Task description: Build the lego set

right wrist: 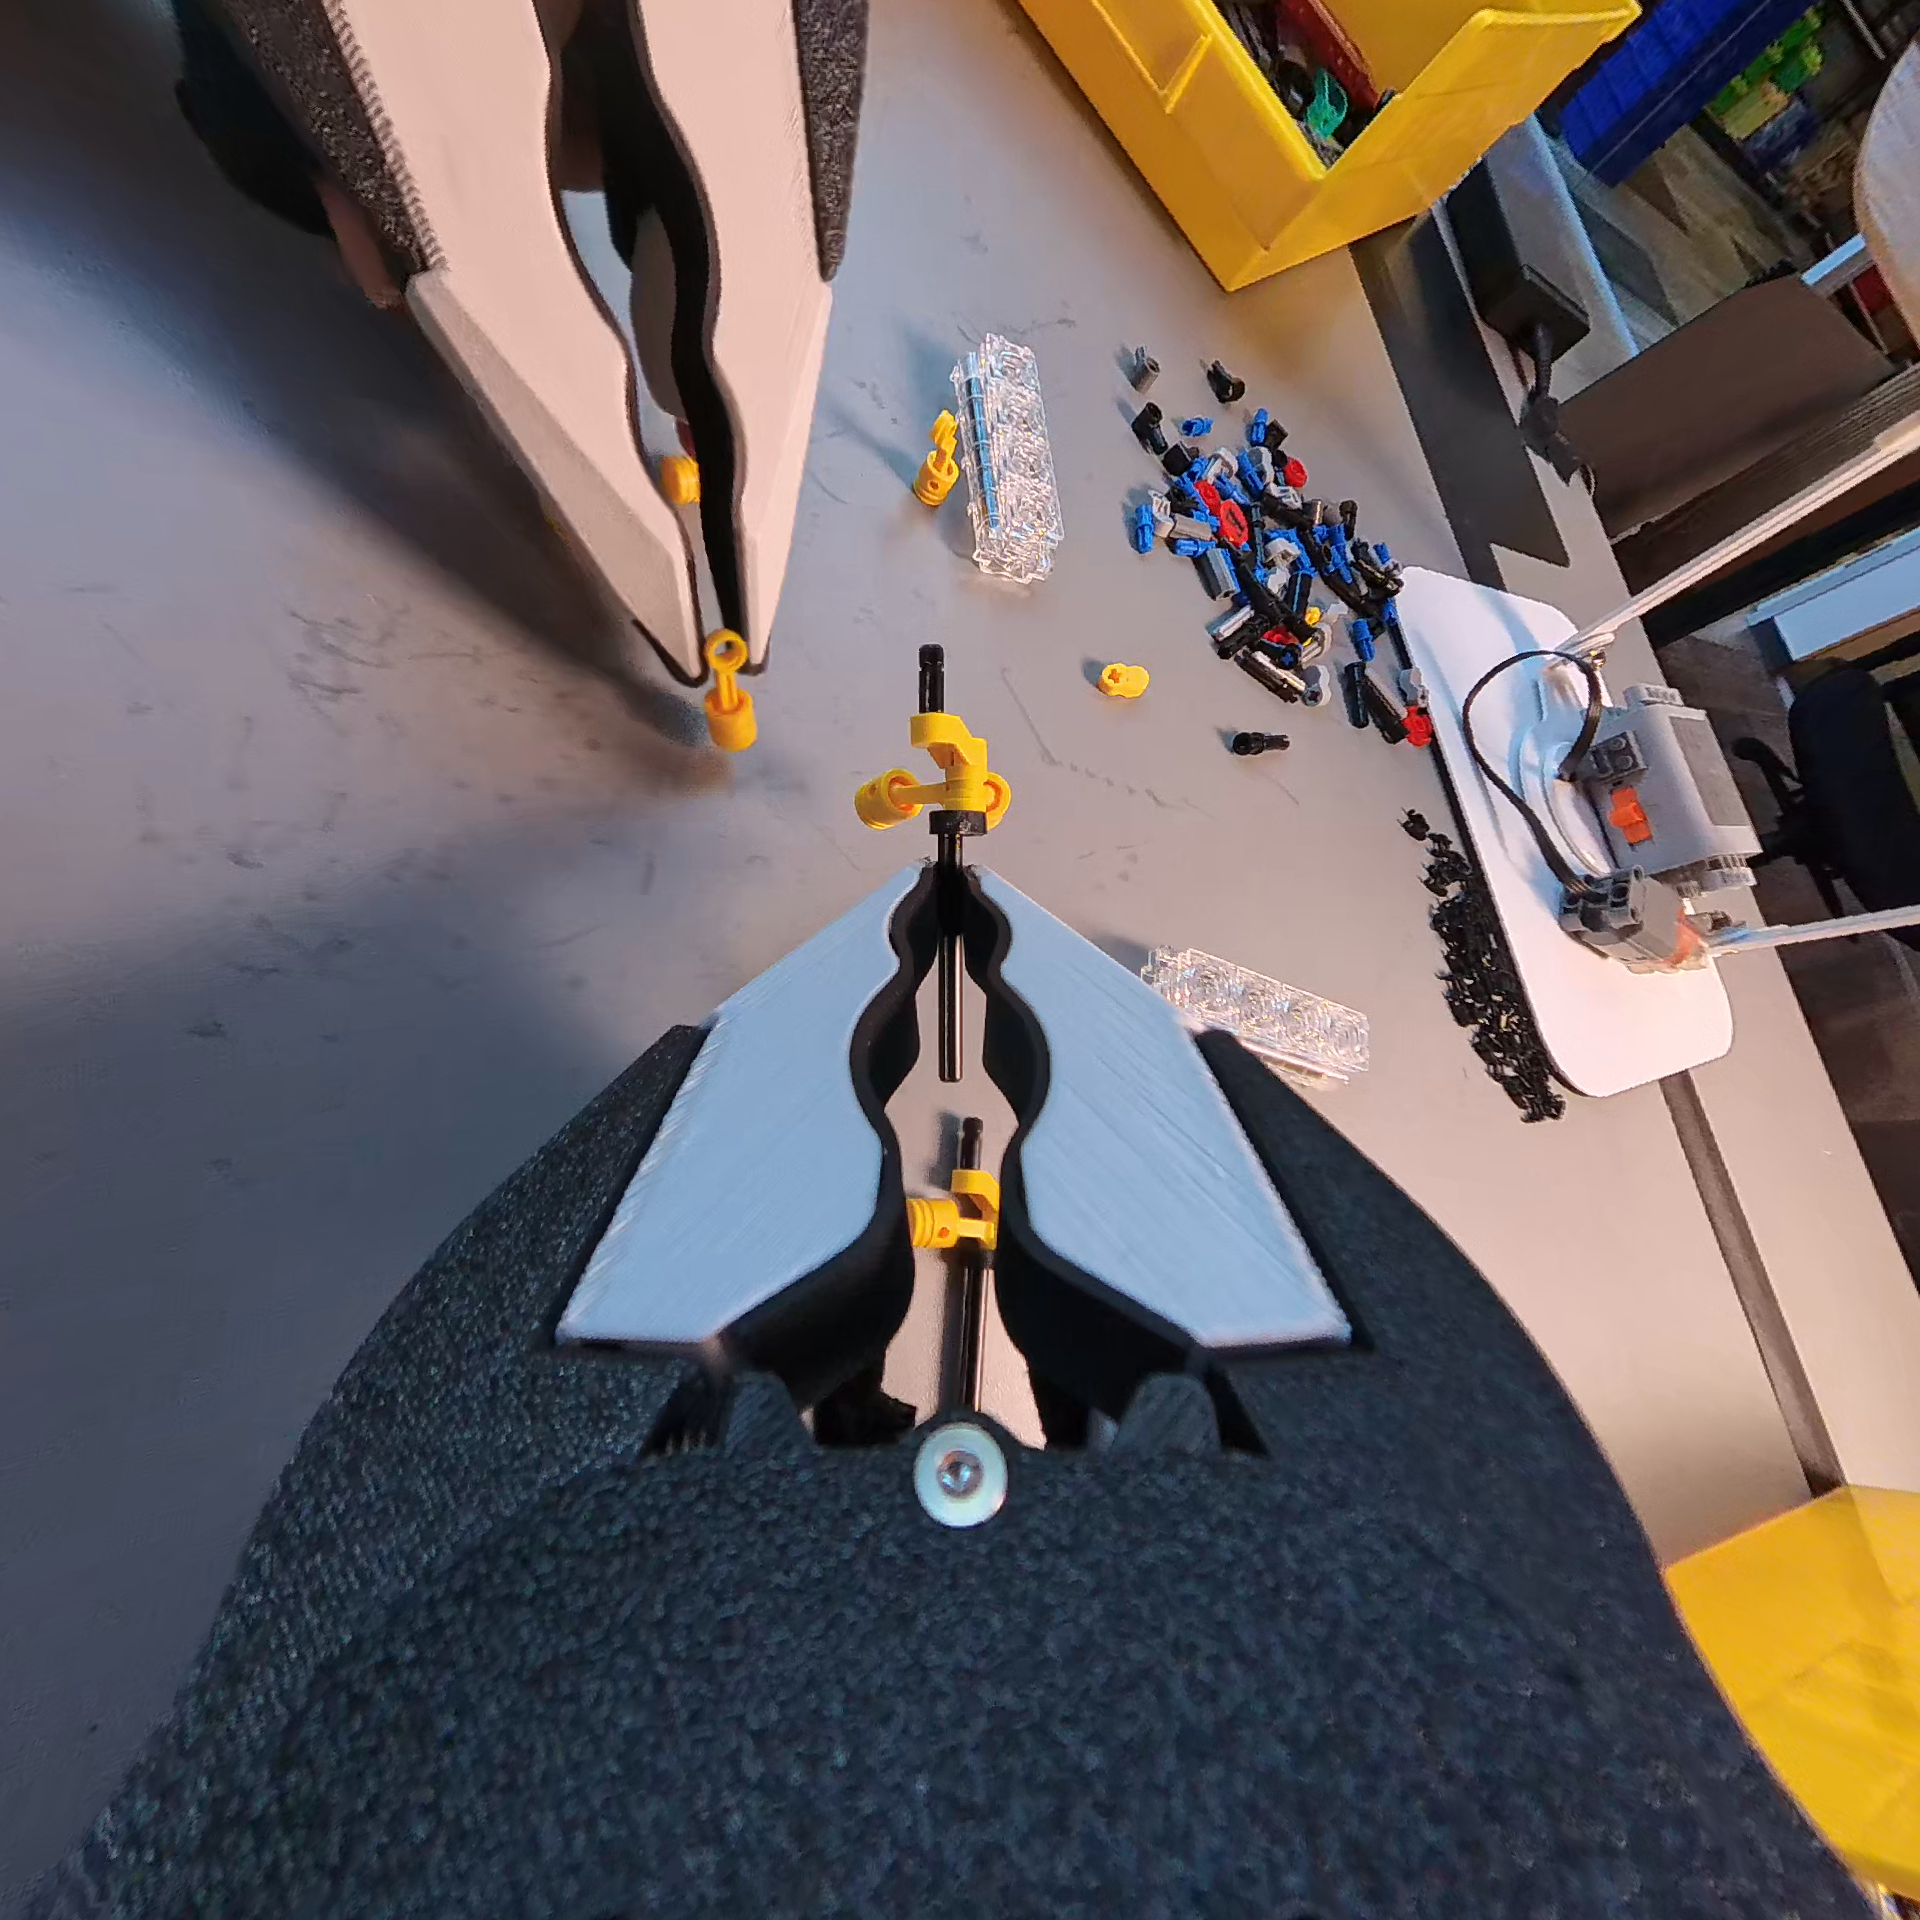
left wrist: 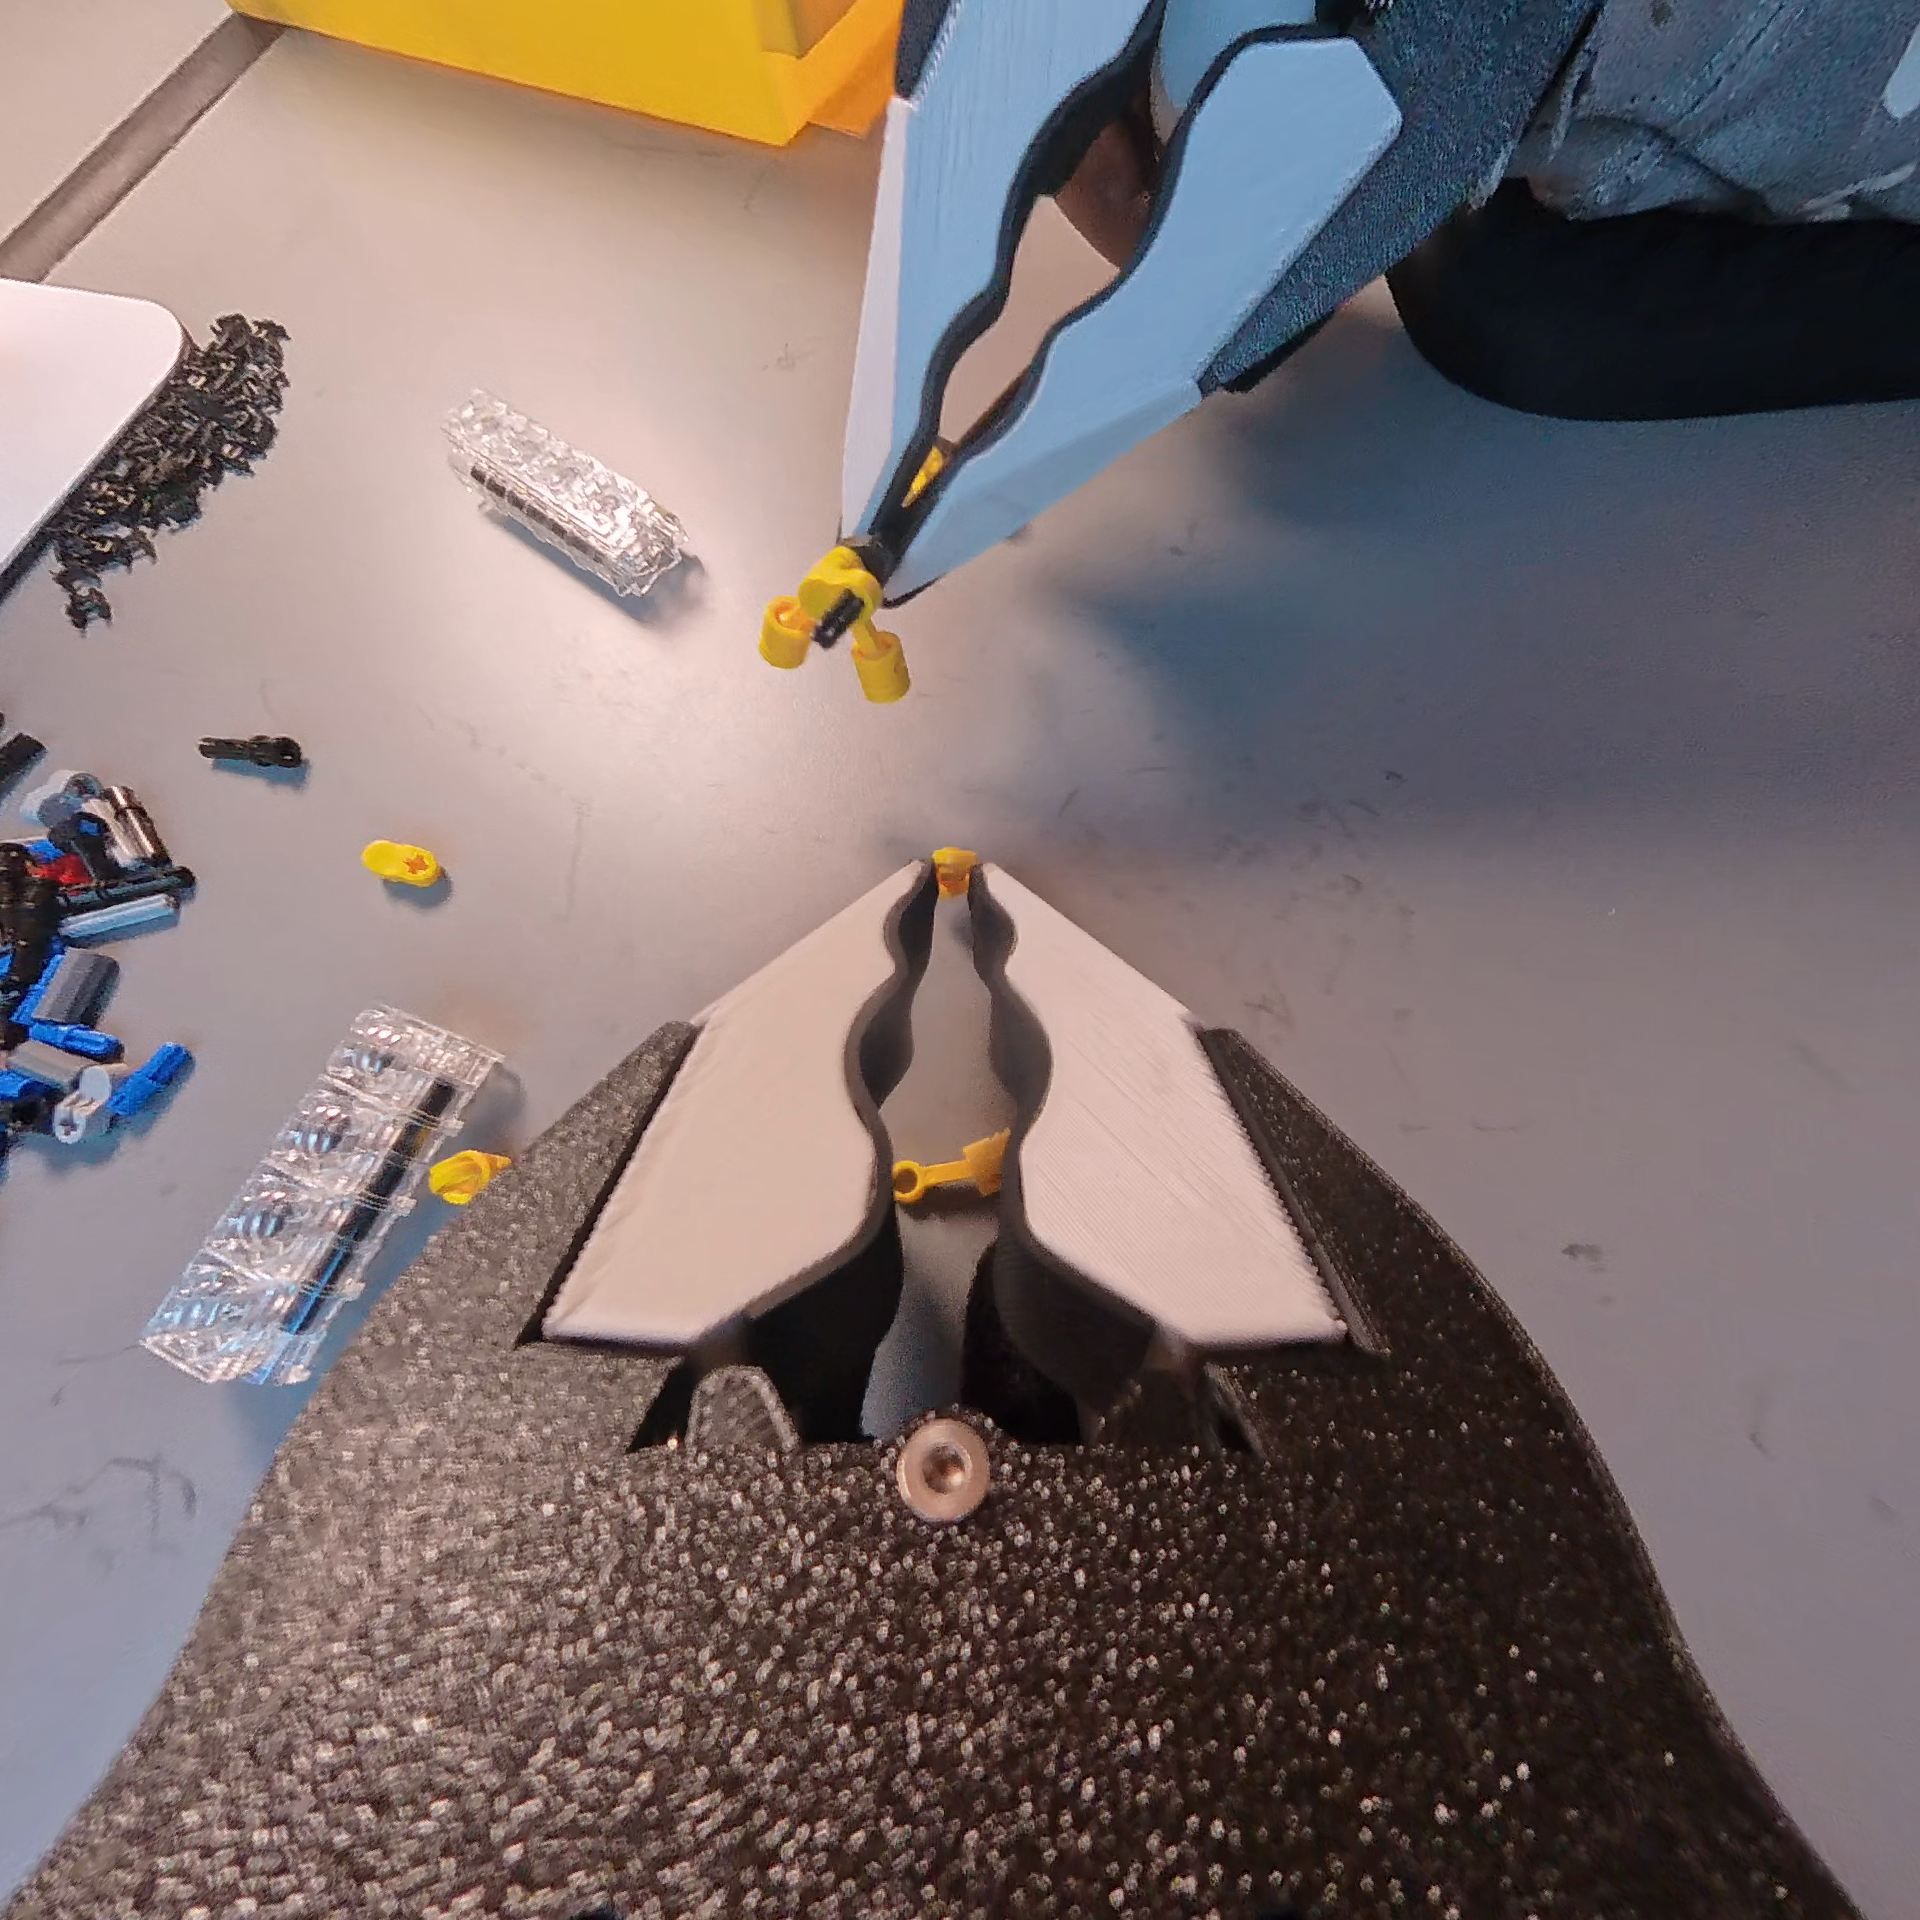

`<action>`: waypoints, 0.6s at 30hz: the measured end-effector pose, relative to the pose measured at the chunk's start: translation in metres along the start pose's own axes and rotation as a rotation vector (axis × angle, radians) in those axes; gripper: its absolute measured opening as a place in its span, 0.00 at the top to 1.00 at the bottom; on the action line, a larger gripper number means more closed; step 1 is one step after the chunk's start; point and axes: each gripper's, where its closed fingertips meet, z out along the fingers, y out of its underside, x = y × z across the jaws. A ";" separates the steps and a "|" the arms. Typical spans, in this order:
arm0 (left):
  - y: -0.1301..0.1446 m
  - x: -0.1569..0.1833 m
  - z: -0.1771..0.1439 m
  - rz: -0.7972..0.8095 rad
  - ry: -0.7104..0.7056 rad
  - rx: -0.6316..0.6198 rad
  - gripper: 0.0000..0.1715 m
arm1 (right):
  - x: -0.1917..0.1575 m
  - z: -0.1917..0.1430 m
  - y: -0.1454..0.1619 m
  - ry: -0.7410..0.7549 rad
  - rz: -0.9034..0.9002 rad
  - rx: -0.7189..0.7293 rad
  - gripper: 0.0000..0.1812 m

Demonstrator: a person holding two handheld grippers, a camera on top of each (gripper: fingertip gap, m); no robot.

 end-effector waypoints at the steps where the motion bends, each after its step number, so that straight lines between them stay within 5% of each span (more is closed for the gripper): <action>1: -0.002 -0.001 -0.001 -0.006 0.000 0.012 0.97 | -0.001 0.000 -0.001 -0.005 -0.006 0.005 0.98; 8: -0.014 -0.008 -0.008 0.023 -0.043 0.056 0.97 | -0.013 0.005 0.002 -0.014 -0.131 -0.042 0.99; 18: -0.001 -0.015 0.001 0.213 -0.177 -0.076 0.97 | -0.021 0.015 0.004 -0.008 -0.181 -0.095 0.99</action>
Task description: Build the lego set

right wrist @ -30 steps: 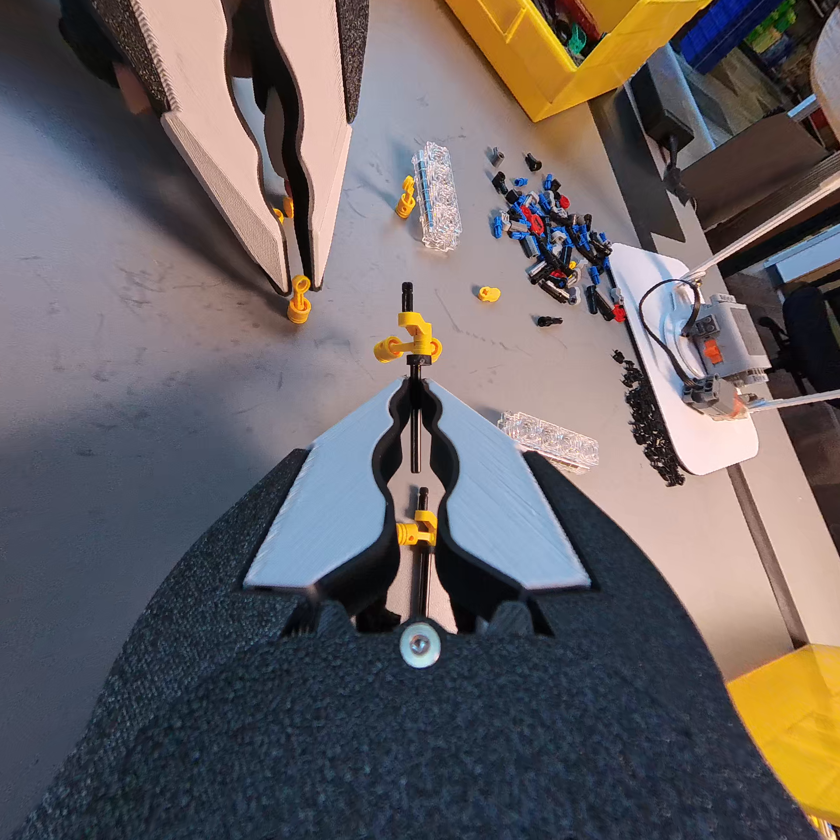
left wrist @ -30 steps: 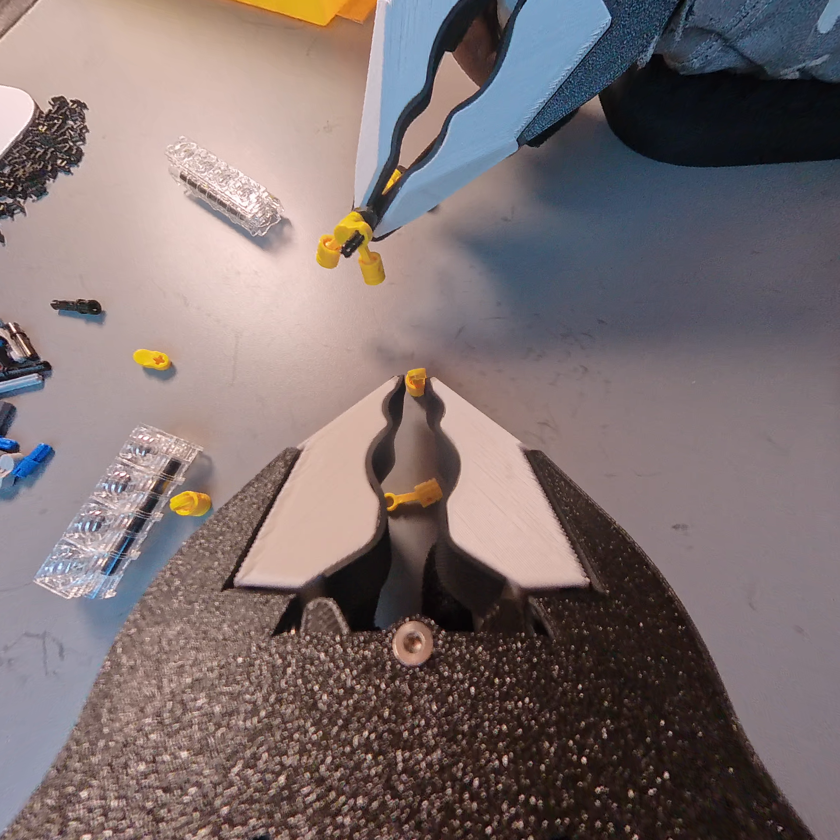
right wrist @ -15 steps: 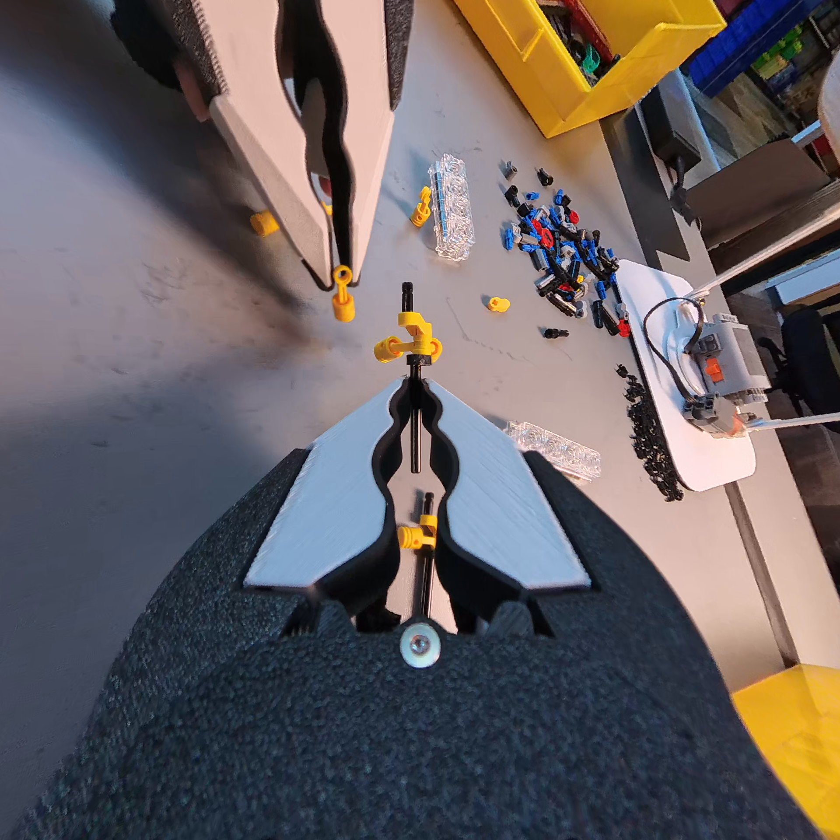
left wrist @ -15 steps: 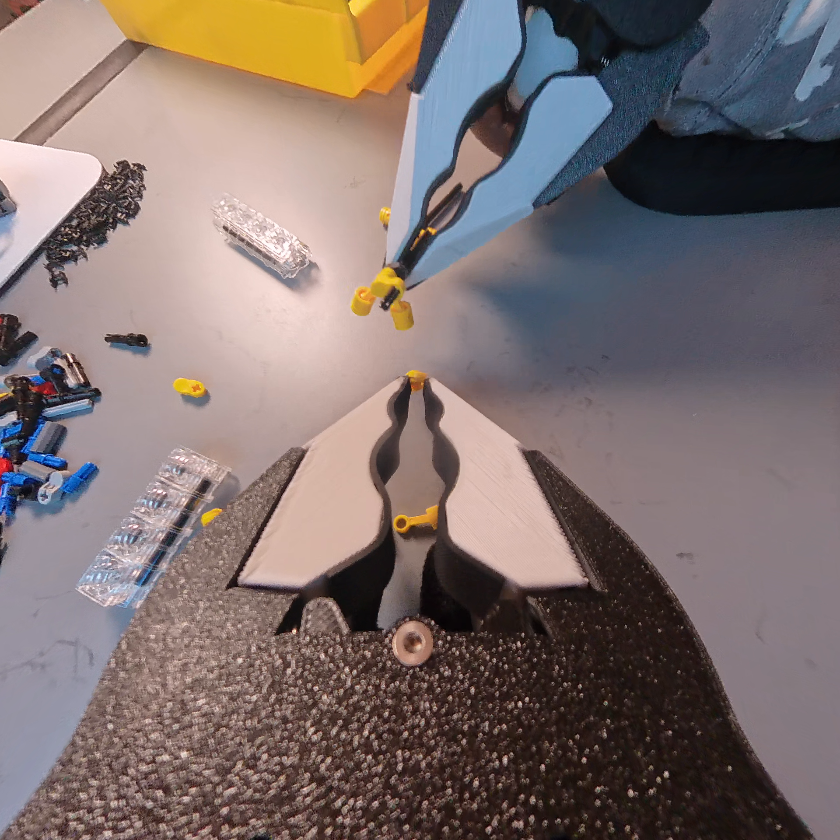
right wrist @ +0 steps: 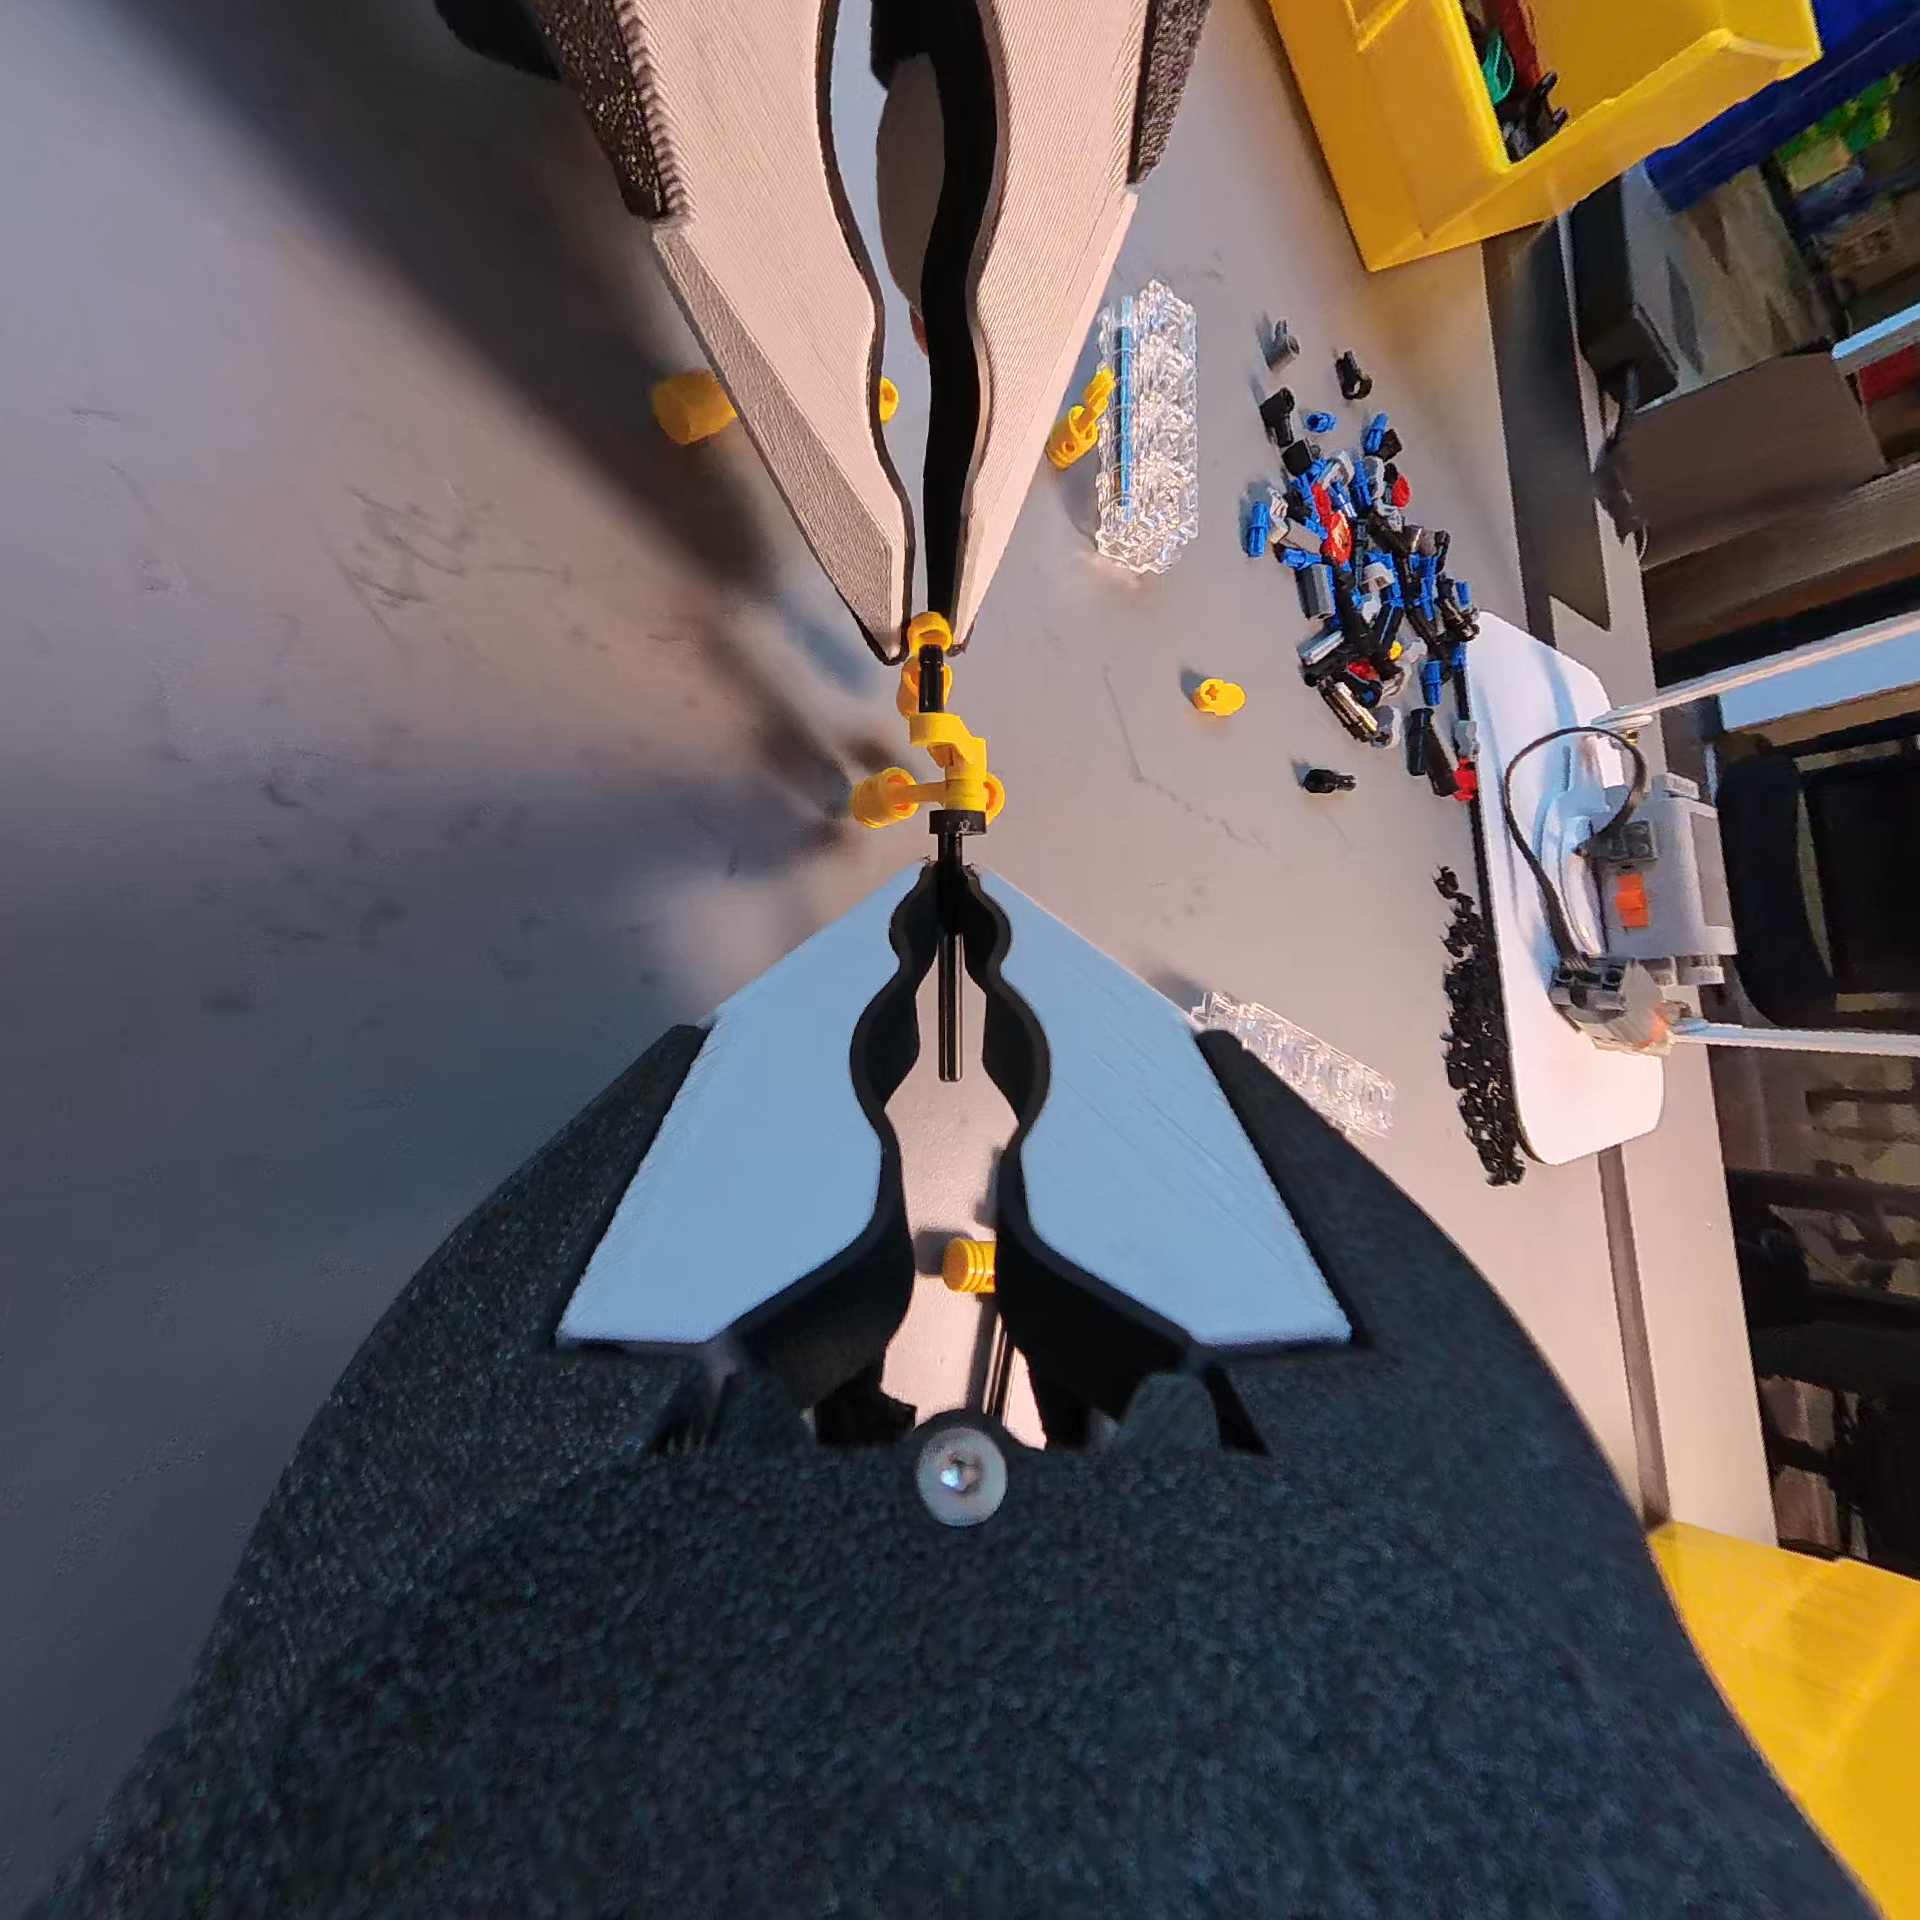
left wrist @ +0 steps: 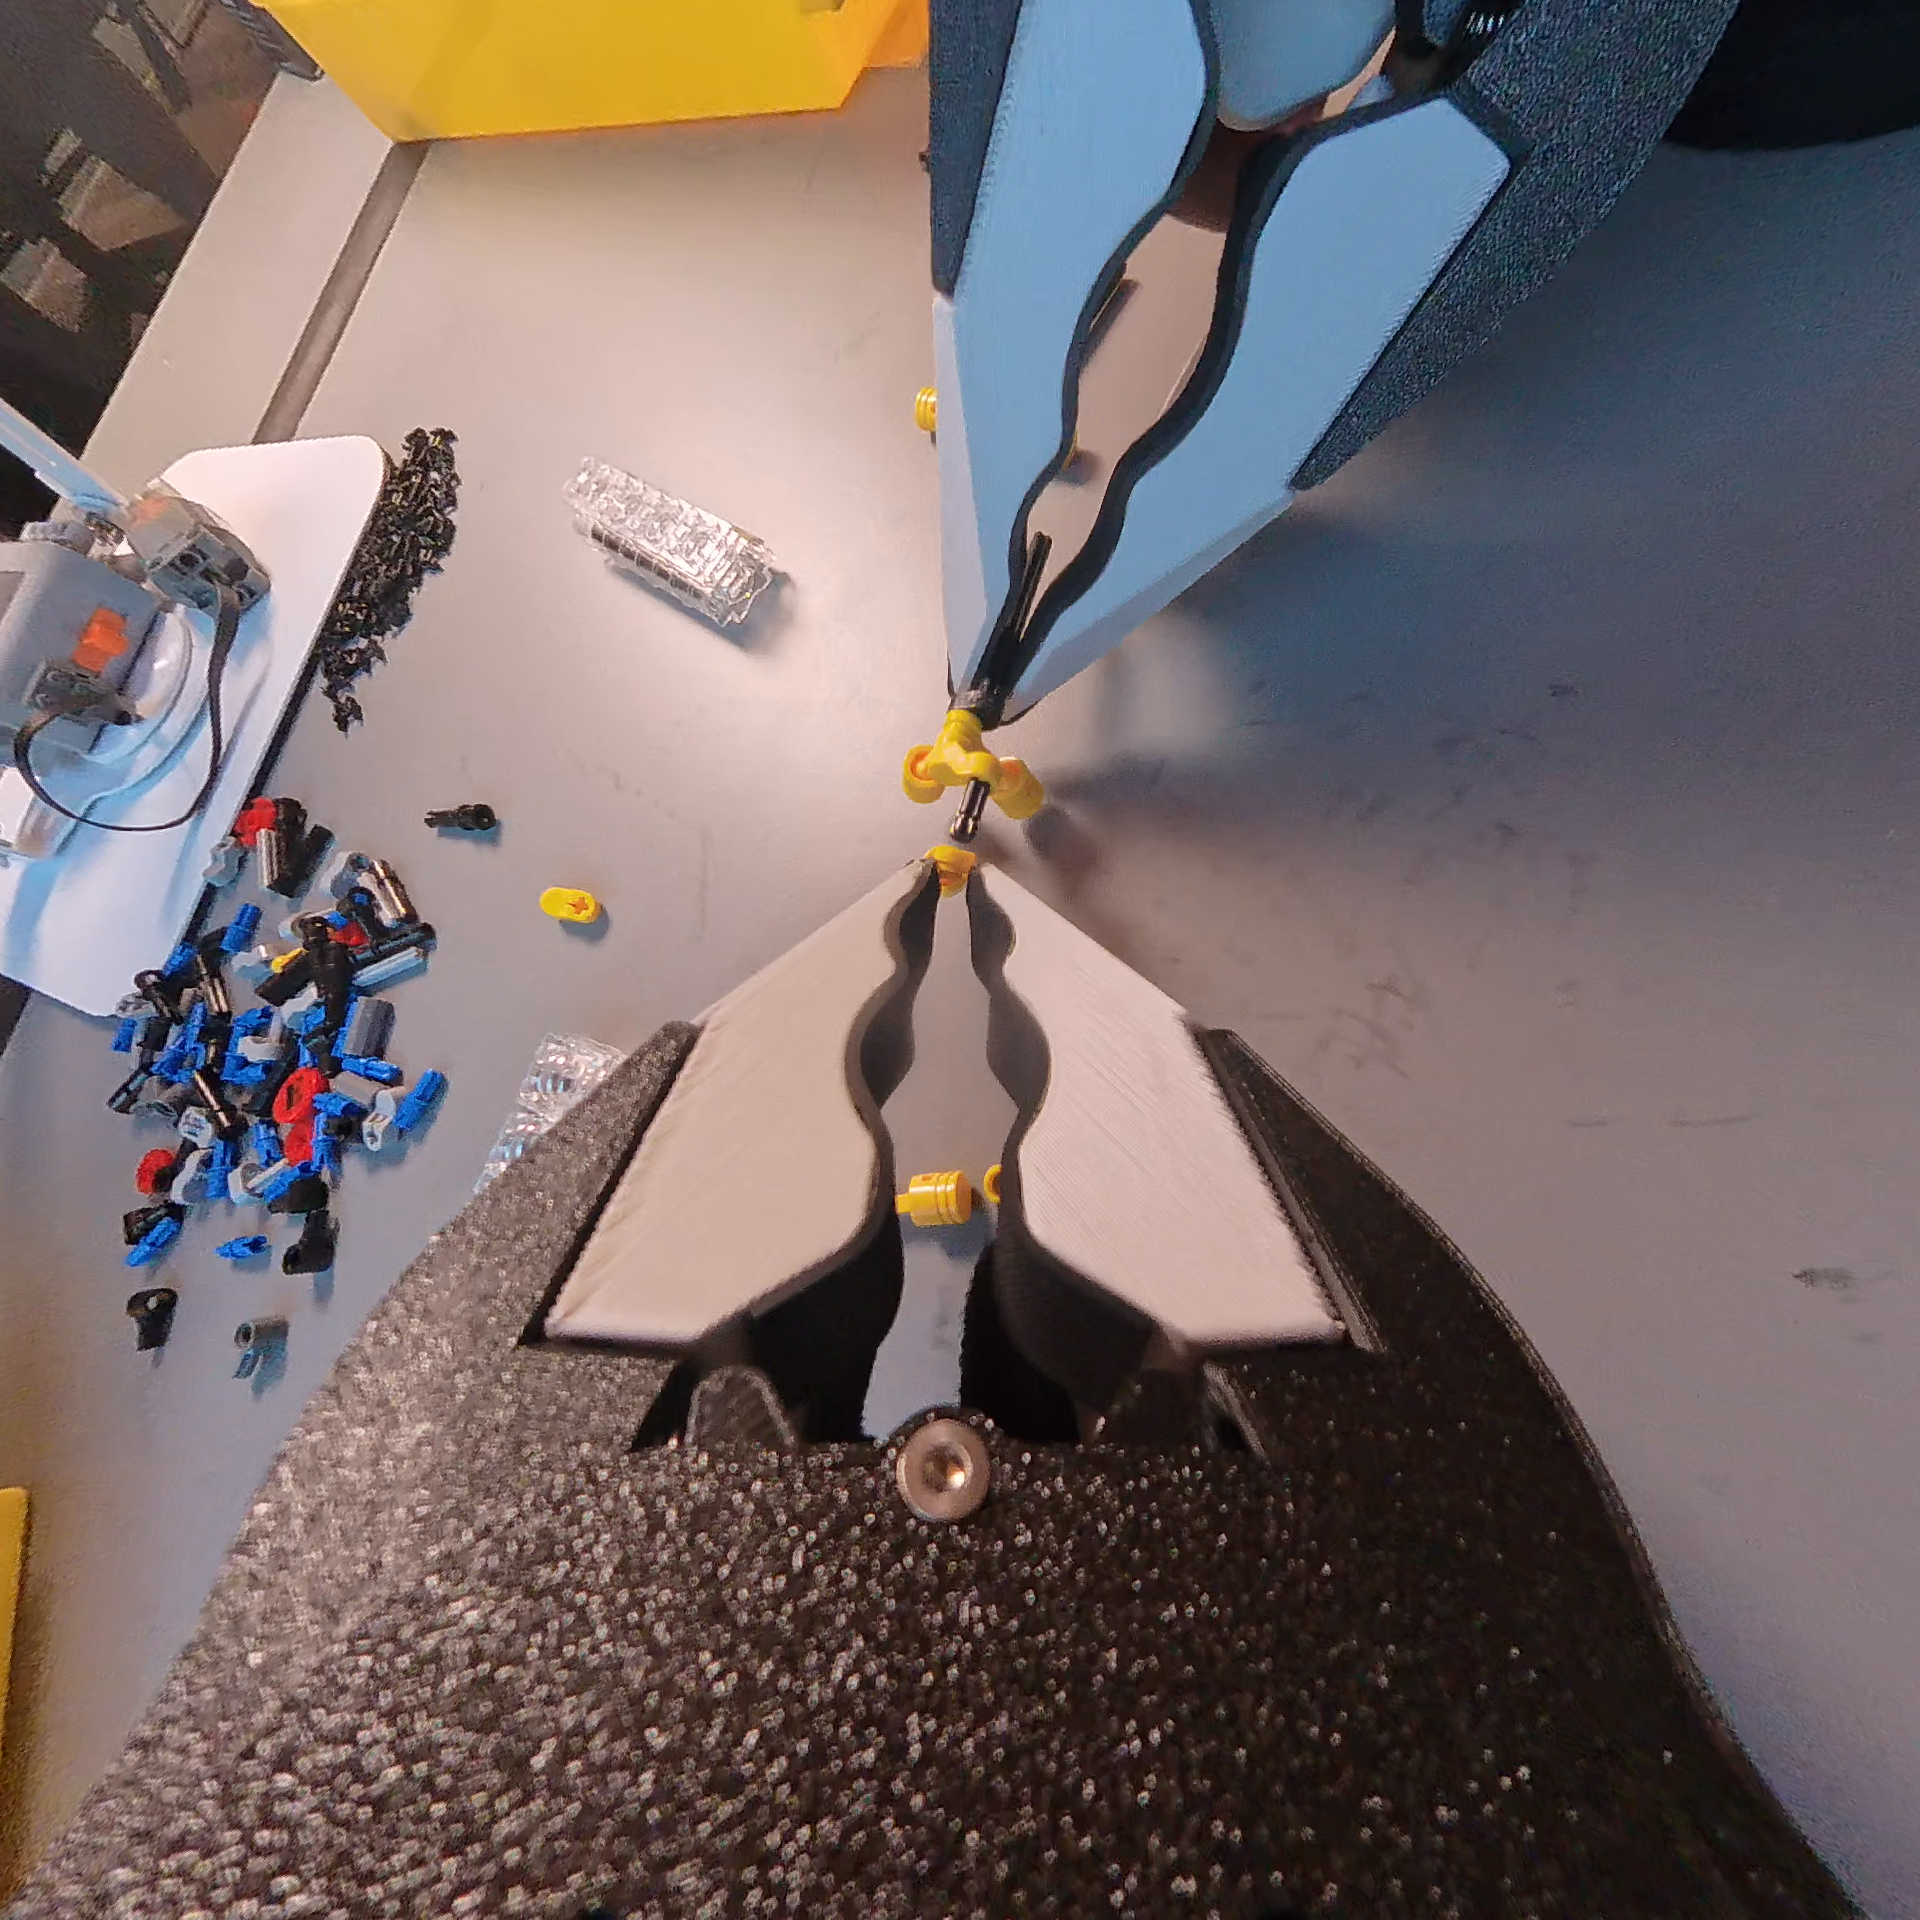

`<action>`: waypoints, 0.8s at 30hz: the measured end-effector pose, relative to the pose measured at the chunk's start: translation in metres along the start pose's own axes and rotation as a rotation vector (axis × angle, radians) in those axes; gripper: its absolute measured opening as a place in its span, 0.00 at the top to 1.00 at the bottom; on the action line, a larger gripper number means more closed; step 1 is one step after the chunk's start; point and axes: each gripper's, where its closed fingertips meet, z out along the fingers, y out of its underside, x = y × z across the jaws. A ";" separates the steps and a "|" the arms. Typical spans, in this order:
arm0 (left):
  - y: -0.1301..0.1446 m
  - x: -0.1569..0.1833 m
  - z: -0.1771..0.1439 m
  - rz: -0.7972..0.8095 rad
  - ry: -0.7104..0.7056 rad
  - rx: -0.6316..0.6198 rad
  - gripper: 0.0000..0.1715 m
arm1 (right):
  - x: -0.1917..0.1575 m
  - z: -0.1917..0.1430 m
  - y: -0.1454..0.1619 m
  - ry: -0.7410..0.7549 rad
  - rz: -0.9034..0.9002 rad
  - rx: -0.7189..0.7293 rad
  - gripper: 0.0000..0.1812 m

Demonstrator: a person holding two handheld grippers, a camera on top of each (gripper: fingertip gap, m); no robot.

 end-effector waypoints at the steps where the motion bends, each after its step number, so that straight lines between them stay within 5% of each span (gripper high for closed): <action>1: 0.000 0.000 0.000 0.014 -0.009 -0.005 0.97 | 0.000 0.000 0.000 0.000 0.004 -0.002 0.99; 12: 0.000 -0.005 0.005 0.227 -0.148 -0.101 0.97 | 0.003 0.002 0.004 0.057 -0.061 -0.105 0.99; 24: -0.003 -0.006 0.009 0.459 -0.273 -0.152 0.97 | -0.002 0.003 0.001 0.025 0.067 -0.131 0.99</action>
